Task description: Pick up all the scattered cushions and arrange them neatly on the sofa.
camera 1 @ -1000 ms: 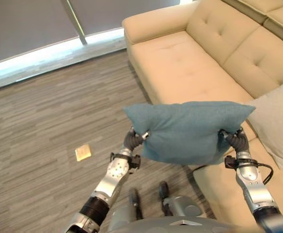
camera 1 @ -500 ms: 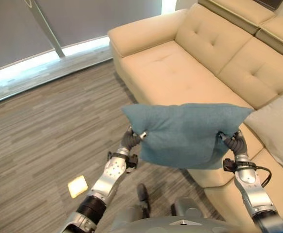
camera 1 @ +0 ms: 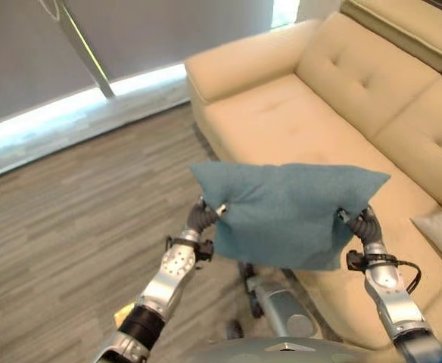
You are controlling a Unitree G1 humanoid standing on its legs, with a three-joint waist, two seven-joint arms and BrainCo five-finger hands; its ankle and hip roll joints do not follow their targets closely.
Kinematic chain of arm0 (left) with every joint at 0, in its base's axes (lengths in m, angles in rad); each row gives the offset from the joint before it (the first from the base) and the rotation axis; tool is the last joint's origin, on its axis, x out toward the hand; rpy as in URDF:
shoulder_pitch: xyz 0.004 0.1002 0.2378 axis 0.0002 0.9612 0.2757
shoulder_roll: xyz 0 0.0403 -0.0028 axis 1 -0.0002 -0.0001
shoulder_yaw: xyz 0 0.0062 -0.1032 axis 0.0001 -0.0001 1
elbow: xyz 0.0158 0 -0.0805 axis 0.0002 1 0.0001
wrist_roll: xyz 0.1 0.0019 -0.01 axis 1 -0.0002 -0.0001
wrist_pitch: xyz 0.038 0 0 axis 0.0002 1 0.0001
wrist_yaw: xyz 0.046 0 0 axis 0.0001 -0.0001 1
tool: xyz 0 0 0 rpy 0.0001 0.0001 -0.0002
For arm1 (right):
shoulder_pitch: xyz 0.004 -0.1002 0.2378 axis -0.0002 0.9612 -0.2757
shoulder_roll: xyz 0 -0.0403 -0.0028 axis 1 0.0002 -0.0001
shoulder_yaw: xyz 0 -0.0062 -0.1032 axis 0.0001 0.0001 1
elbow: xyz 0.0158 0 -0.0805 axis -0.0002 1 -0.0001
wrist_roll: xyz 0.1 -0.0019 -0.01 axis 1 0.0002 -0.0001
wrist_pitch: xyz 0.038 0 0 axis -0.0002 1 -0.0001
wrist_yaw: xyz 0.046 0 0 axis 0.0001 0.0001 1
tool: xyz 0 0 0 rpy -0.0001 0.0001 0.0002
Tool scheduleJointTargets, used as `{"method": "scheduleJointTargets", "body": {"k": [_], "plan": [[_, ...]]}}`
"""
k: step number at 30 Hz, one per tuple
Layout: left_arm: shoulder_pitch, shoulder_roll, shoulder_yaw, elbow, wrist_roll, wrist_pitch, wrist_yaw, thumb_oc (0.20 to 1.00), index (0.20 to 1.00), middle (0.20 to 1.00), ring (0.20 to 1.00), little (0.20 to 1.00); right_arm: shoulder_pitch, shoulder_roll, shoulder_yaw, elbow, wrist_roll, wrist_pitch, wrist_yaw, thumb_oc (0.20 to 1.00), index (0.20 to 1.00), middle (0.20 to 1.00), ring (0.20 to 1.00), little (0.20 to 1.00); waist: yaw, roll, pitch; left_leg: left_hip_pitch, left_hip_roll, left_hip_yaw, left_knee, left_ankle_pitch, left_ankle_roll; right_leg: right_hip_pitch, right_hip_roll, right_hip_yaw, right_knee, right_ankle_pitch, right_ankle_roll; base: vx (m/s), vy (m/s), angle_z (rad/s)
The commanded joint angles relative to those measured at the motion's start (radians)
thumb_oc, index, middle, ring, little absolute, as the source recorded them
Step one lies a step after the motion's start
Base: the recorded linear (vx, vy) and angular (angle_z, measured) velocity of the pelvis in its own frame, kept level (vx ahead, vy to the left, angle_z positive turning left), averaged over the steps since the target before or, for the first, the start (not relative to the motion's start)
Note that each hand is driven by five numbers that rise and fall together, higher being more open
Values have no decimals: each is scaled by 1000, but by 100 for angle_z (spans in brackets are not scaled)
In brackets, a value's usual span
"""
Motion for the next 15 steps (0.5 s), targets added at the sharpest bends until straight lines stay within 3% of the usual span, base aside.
{"method": "scheduleJointTargets", "body": {"k": [1,2,3,4,8,11,13,15], "plan": [[-39,14,-14,-115,24,-96,-52,200,200,200,200,200,-60,-42,-67,-61,43,-89,-7,200,200,200,200,200,-27,-47,-55,-159,88,71,380,40,-123,176,-26,21,-99,-87,86,109,-110,42],[-39,15,-14,-115,24,-96,-52,200,200,200,200,200,-60,-42,-68,-61,43,-89,-7,200,200,200,200,200,-27,-46,-55,-166,91,71,391,36,-124,174,-24,20,-99,-86,85,148,-149,38],[-36,16,-14,-118,15,-93,-52,200,200,200,200,200,-61,-52,-68,-64,53,-90,-12,200,200,200,200,200,-11,-68,-49,-244,90,77,527,69,-124,216,-29,42,-107,-100,61,186,-126,17],[-37,17,-13,-121,8,-87,-49,200,200,200,200,200,-61,-54,-67,-65,58,-86,-14,200,200,200,200,200,1,-77,-48,-289,93,89,549,47,-104,229,-31,57,-102,-113,56,290,-119,-9],[-30,12,-10,-126,7,-81,-45,200,200,200,200,200,-68,-61,-60,-64,52,-81,-18,200,200,200,200,200,33,-81,-47,-361,91,50,366,4,-65,272,-31,109,-95,-152,65,234,24,-68],[-43,10,5,-137,-5,-89,-15,200,200,200,200,200,-125,-66,-28,-51,42,-76,-36,200,200,200,200,200,87,-69,-31,-393,64,-100,173,107,-80,319,1,180,-96,-177,64,237,27,-84],[-51,11,3,-138,-13,-98,-10,200,200,200,200,200,-155,-63,-17,-47,42,-73,-38,200,200,200,200,200,105,-60,-32,-385,53,-164,127,118,-80,334,14,219,-76,-194,67,246,54,-102],[-50,7,5,-138,-12,-92,-11,200,200,200,200,200,-162,-56,-15,-50,38,-76,-36,200,200,200,200,200,105,-50,-46,-347,60,-163,99,122,-74,340,10,244,-57,-211,73,261,135,-132]]}}
